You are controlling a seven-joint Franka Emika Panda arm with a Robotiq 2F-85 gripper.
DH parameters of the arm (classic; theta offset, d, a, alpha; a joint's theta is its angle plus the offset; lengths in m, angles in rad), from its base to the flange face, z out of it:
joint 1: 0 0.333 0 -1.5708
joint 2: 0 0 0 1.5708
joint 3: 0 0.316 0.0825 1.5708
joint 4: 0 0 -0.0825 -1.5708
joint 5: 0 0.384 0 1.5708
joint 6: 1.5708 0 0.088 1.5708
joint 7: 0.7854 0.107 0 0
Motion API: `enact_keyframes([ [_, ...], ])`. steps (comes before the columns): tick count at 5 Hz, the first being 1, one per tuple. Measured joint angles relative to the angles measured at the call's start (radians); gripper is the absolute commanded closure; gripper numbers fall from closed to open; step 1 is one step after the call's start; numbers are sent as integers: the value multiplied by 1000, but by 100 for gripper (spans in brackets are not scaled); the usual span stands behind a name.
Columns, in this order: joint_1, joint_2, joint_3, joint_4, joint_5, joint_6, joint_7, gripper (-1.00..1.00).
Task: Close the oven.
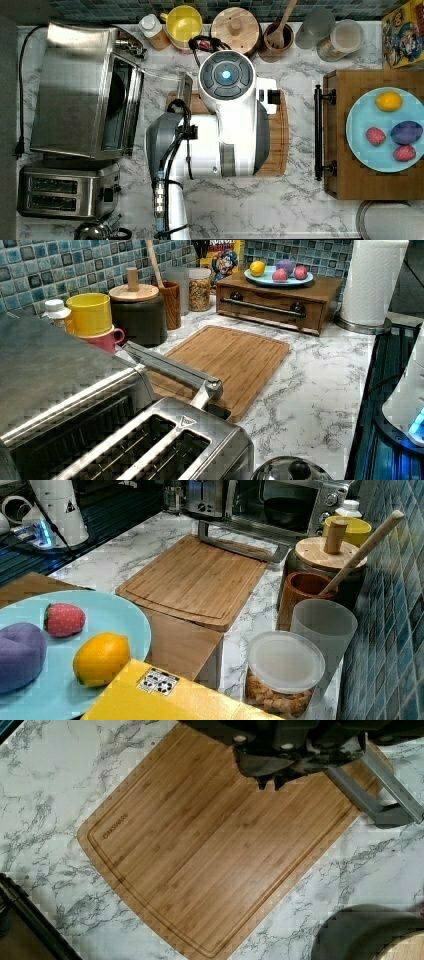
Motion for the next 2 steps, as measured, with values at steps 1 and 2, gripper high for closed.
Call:
enact_keyframes([
  [1,-1,0,1,-7,-2,9,0,100],
  [2,-2,0,5,-11,-2,2,0,100],
])
